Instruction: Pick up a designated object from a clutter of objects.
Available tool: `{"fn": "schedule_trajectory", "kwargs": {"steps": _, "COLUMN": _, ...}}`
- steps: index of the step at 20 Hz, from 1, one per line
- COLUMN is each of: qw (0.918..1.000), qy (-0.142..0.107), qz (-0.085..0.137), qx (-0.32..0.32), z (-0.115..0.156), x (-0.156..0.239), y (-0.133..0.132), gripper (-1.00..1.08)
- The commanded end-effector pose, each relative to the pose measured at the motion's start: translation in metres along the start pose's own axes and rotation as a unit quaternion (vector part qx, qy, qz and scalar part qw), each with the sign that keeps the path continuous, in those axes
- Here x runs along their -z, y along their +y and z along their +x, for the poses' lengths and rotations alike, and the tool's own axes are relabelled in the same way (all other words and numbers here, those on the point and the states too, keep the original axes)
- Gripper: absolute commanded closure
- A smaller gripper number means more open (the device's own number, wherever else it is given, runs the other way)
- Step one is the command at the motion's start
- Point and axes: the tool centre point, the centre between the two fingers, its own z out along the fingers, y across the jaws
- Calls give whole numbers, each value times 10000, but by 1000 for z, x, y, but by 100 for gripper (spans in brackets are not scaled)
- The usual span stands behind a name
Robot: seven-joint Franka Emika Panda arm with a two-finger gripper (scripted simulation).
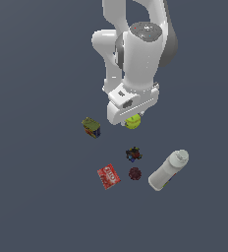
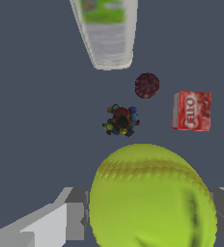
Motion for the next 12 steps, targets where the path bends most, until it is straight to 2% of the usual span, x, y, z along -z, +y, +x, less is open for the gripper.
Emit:
{"fn": "schedule_trajectory", "kwargs": {"steps": 1, "qw": 10000, "qy": 3, "qz": -3, "qx": 2, "z": 4, "x": 23, "y": 17, "gripper": 108}}
{"fn": "schedule_trajectory", "kwargs": {"steps": 12, "qw": 10000, "qy": -3, "qz": -17, "qx": -5, "z": 20, "x": 106, "y": 81, "gripper": 108}}
